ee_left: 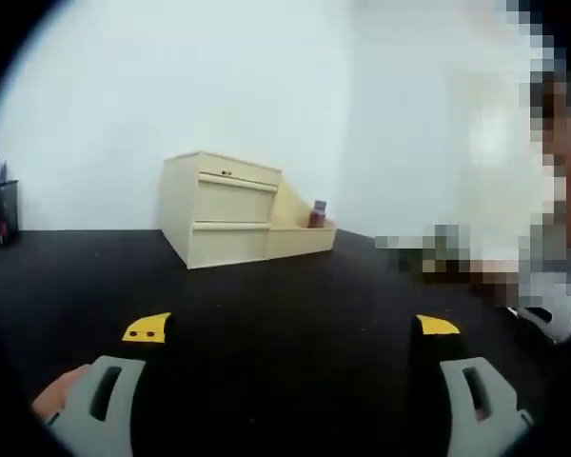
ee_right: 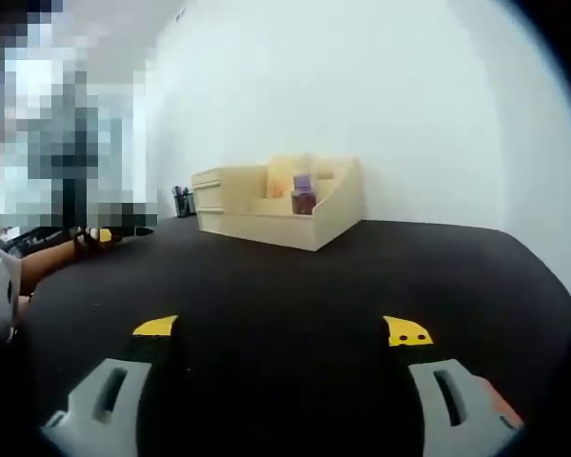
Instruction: Open the drawer, pick up the cosmetic bottles from the table one by one, place them into the drawer, release the gripper, close the drawer, and move the gripper away
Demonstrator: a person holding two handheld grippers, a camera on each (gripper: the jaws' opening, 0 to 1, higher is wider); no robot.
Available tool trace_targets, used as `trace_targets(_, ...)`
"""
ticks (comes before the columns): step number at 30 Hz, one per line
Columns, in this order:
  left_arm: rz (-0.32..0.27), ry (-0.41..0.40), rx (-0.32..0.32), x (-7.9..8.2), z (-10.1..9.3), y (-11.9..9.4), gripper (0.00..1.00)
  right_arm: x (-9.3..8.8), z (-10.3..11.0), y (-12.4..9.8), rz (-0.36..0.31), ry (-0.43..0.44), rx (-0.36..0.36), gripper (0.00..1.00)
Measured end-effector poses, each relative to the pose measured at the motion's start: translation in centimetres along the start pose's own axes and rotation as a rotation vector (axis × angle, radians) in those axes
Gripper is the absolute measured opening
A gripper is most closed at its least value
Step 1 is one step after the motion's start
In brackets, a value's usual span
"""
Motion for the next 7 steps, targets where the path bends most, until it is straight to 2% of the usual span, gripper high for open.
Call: trace_targets(7,0.006,0.008,0.003,-0.17,-0.12,0.07,0.96,0.0,0.02,0.01,0.001,0.0,0.006,0.78)
Point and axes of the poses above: the point that each gripper's makers call its tool centre point, and the gripper's own axes: y roughly forward along the fingers, z roughly to its left, x roughly out of its top, the point moved 5 cm from there along -y, roughly backward along the fingers, and after that the axes turned 12 degrees about x, right-handed, at the moved point
